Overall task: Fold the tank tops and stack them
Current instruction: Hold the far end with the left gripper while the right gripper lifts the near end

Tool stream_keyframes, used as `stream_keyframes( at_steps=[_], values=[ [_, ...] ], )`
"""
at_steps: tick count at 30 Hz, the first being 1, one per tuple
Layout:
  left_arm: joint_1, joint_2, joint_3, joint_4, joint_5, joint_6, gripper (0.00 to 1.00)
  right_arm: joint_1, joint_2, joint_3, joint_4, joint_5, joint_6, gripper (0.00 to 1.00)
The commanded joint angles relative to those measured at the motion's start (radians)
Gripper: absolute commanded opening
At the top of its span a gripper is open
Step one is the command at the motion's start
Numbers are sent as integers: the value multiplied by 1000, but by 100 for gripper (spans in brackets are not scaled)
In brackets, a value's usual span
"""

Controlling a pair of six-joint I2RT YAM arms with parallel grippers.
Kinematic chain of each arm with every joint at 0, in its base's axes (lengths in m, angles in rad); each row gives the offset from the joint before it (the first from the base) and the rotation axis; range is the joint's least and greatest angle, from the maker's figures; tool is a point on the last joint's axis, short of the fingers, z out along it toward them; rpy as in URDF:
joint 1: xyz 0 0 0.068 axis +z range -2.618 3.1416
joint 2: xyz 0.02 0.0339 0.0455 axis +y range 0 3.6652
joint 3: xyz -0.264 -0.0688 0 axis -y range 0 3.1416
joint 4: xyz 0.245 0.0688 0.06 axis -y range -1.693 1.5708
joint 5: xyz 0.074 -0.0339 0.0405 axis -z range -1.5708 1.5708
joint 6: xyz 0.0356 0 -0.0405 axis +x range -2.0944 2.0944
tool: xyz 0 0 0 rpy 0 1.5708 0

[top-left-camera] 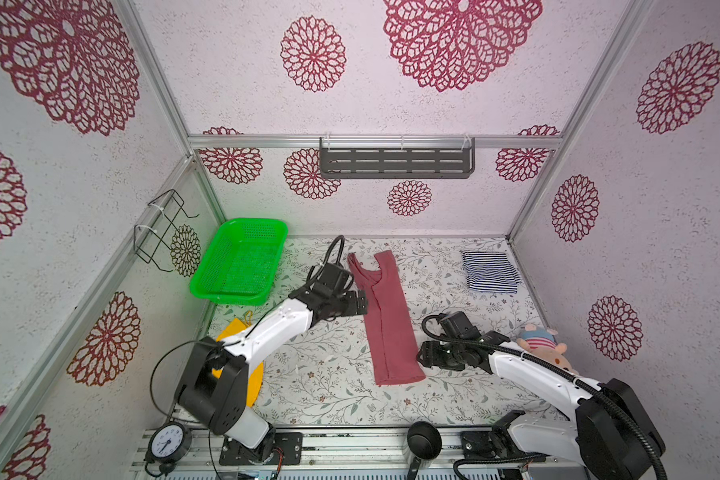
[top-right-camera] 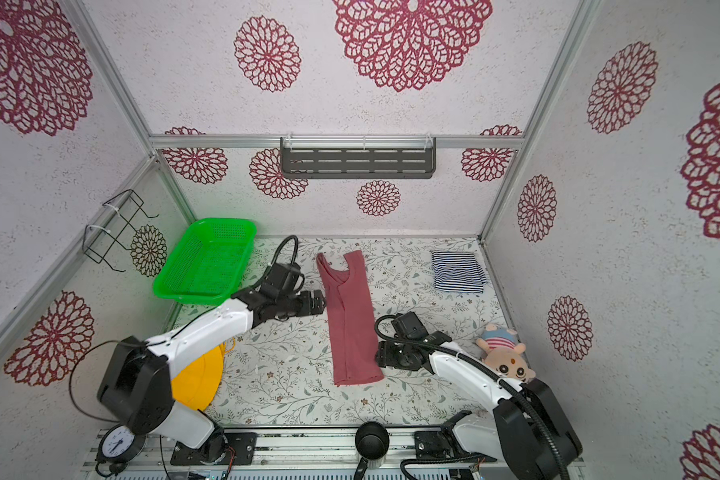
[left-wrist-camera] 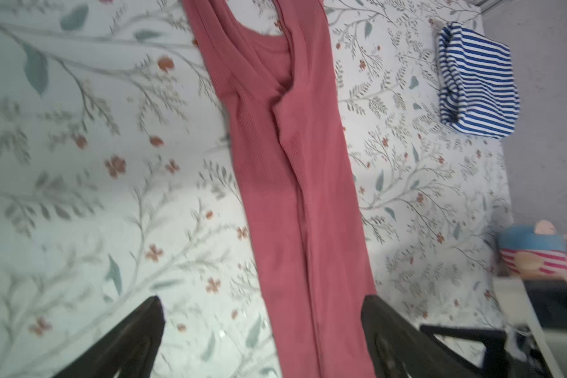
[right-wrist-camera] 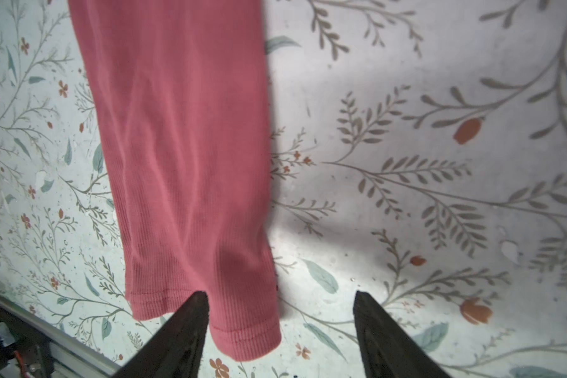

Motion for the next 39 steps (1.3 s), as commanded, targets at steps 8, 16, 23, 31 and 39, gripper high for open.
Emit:
stream_keyframes(
  at_steps=[8, 16, 23, 31, 39],
  values=[
    [-246, -32, -285, 166, 91, -552, 84, -4, -40, -49, 15, -210, -12, 58],
    [-295, 10, -406, 387, 123, -694, 62, -4, -26, -94, 89, -215, 3, 46],
    [-323, 90, -399, 427, 152, -739, 53, -3, 14, -109, 160, -248, 18, 54],
    [-362, 103, -380, 287, 143, -751, 47, 8, 11, -136, 158, -252, 43, 52],
    [-364, 140, -352, 252, 154, -720, 23, 32, 13, -134, 157, -238, 61, 39]
  ],
)
